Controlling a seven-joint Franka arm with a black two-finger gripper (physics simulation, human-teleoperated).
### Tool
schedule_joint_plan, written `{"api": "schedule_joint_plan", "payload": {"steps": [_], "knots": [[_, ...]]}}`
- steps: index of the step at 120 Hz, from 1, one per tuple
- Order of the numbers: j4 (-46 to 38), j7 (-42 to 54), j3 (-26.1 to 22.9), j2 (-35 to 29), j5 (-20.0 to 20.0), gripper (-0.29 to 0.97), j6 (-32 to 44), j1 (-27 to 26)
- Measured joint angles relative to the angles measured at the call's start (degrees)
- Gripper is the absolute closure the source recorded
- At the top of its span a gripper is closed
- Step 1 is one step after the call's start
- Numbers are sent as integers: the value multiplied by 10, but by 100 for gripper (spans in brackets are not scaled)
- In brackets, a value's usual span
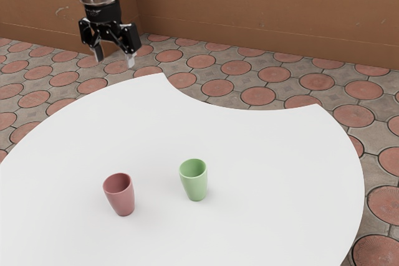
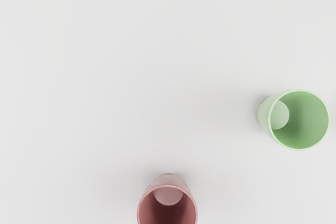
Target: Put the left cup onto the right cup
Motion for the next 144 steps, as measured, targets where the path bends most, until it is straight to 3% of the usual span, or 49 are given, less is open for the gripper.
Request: {"api": "schedule_joint_plan", "payload": {"steps": [52,144], "knots": [[-15,4,6,2,2,0,9,-4],[-79,47,32,59,9,0,109,2]]}}
